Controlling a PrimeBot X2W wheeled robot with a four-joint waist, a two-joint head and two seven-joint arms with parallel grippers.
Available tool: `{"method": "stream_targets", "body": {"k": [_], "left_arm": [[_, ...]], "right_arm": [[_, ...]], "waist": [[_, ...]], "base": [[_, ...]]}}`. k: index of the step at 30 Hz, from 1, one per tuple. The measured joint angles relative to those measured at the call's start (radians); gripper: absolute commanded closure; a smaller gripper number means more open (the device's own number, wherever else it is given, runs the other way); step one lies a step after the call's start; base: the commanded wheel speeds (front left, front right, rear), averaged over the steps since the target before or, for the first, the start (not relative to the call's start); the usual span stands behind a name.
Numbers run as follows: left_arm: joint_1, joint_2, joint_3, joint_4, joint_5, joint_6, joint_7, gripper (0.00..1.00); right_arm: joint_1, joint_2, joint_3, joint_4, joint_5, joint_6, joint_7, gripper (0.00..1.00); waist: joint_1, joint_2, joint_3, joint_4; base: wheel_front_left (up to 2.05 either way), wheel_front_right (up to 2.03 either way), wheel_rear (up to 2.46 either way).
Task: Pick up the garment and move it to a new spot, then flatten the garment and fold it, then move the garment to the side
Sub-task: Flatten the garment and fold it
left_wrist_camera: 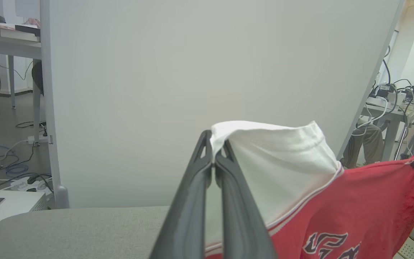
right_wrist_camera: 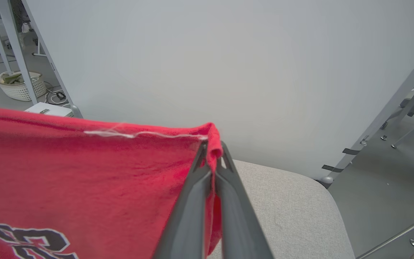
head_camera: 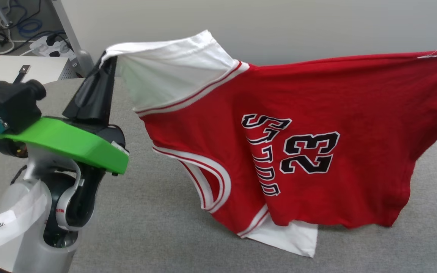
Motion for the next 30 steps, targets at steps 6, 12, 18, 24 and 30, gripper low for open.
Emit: {"method": "stream_targets", "body": {"k": [6,12,18,24,30], "left_arm": [[-0.073,0.001,0.016,-0.002,0.061,0.004,-0.054,1.00],[-0.157,0.004,0.028,-0.011,0.119,0.004,-0.107,1.00],[-0.245,0.044,0.033,0.002,0.160,-0.006,-0.106,1.00],[-0.398,0.141,0.027,0.037,0.188,-0.079,-0.034,1.00],[-0.583,0.187,0.024,0.087,0.193,-0.147,0.014,1.00]], "right_arm": [[0.018,0.023,-0.067,-0.087,-0.017,0.000,0.001,1.00],[0.015,0.041,-0.106,-0.144,-0.029,0.000,-0.001,1.00],[-0.034,0.038,-0.112,-0.150,-0.028,0.000,-0.018,1.00],[-0.166,0.020,-0.096,-0.131,-0.028,0.000,-0.043,1.00],[-0.320,0.007,-0.073,-0.076,-0.029,0.000,-0.049,1.00]], "waist": [[0.0000,0.0000,-0.017,-0.030],[0.0000,0.0000,-0.002,-0.043],[0.0000,0.0000,0.036,-0.049],[0.0000,0.0000,0.125,-0.058],[0.0000,0.0000,0.224,-0.065]], "base": [[0.00,0.00,0.00],[0.00,0.00,0.00],[0.00,0.00,0.00],[0.00,0.00,0.00],[0.00,0.00,0.00]]}}
